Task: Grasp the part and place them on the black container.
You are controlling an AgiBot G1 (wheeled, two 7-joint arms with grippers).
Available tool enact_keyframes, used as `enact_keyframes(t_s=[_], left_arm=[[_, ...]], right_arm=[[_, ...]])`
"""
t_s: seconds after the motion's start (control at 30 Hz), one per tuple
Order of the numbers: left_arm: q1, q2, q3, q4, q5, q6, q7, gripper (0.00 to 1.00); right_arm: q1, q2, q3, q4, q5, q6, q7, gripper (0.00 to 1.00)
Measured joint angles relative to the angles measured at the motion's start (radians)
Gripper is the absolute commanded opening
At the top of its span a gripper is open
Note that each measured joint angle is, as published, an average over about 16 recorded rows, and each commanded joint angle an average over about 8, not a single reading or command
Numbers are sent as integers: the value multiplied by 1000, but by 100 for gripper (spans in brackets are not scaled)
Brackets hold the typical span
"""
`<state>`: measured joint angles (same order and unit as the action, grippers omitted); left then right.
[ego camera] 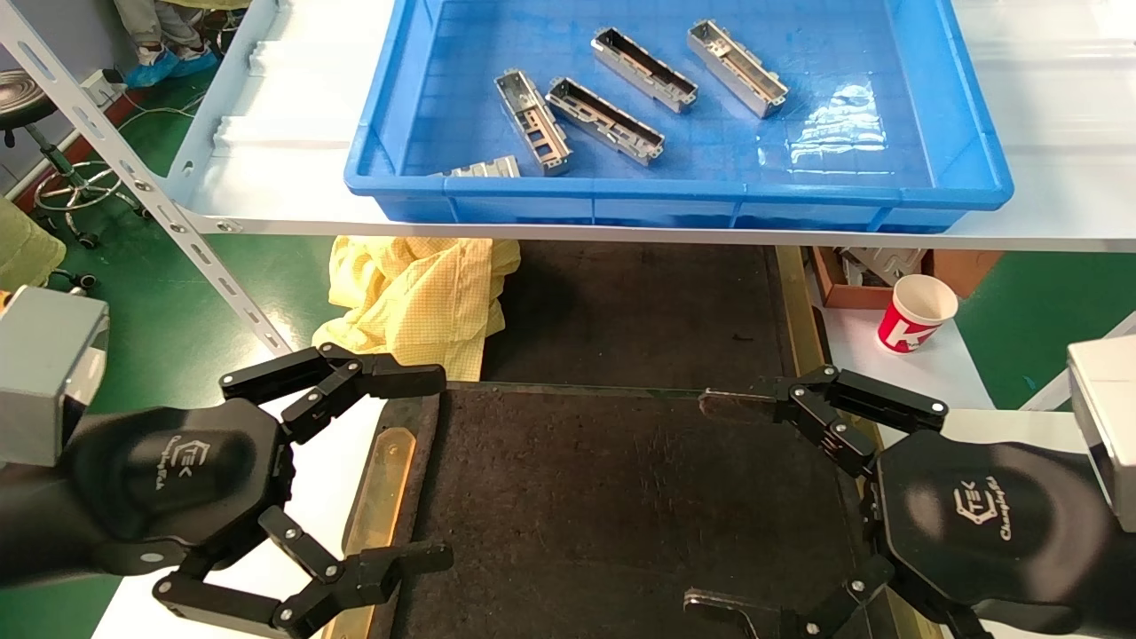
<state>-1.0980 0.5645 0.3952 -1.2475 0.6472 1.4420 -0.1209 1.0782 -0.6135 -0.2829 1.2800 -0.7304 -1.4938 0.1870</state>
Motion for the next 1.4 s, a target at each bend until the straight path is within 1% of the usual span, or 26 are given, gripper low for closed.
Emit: enact_keyframes(t_s=[0.33, 0.37, 0.4, 0.43, 0.63, 0.67, 0.7, 1.4], left_arm=[[0, 0, 0, 0, 0, 0, 0, 100], [0, 0, 0, 0, 0, 0, 0, 99], [0, 0, 0, 0, 0, 0, 0, 92], [0, 0, 0, 0, 0, 0, 0, 81], [0, 0, 0, 0, 0, 0, 0, 8], [0, 0, 0, 0, 0, 0, 0, 2], [0, 0, 0, 0, 0, 0, 0, 0], [0, 0, 0, 0, 0, 0, 0, 0]], right_arm=[[0, 0, 0, 0, 0, 0, 0, 100], [0, 0, 0, 0, 0, 0, 0, 100], [0, 0, 0, 0, 0, 0, 0, 100], [0, 0, 0, 0, 0, 0, 0, 100], [0, 0, 0, 0, 0, 0, 0, 100], [0, 0, 0, 0, 0, 0, 0, 100], [0, 0, 0, 0, 0, 0, 0, 100], [0, 0, 0, 0, 0, 0, 0, 100]])
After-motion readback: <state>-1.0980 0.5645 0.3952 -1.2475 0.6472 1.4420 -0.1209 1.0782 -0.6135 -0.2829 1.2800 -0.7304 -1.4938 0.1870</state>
